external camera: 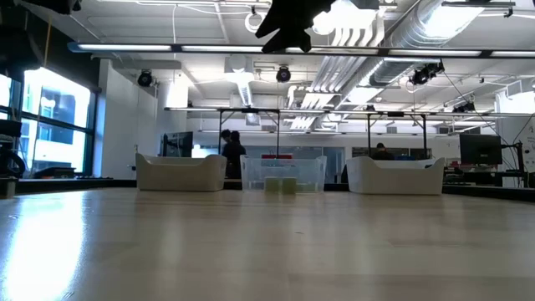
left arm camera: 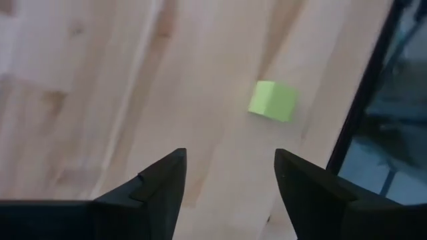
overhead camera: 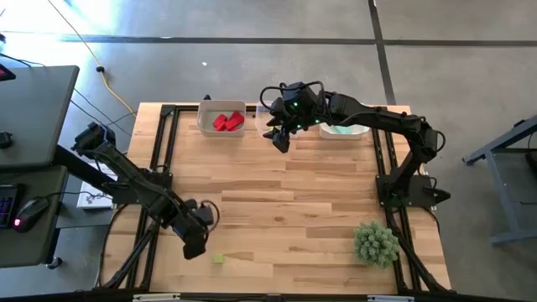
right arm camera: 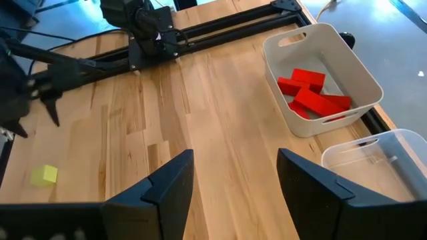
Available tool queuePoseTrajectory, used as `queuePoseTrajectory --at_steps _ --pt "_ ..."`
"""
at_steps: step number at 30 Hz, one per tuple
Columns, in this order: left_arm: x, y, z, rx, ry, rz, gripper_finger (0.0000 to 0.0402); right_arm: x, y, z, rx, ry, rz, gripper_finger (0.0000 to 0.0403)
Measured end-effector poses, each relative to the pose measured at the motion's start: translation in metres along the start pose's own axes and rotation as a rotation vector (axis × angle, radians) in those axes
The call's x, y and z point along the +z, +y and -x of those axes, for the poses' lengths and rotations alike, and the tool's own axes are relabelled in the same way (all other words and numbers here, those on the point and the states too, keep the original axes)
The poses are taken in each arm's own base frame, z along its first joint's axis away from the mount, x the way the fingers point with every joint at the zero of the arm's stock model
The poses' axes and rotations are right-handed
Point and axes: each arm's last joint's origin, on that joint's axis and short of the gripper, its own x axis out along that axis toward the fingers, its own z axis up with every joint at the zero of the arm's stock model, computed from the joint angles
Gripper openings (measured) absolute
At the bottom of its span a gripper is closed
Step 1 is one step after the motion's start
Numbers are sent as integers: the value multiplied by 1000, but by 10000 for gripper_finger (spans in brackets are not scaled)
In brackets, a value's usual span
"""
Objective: Sort & place blocks by color
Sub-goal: Put the green block into the transparent bin
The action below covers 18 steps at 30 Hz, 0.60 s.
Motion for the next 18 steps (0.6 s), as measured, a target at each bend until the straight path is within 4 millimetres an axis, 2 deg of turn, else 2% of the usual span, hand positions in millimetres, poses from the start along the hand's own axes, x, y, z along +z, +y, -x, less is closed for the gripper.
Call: queuePoseTrajectory --at_steps 7,13,18 --pt "-8 -23 -29 -37 3 -166 215 0 0 0 1 2 -8 201" --pt "-15 -31 -50 -2 9 -211 214 -1 0 0 1 6 -8 201" --pt "-14 -38 -61 -27 -34 -224 214 -1 0 0 2 12 -10 201"
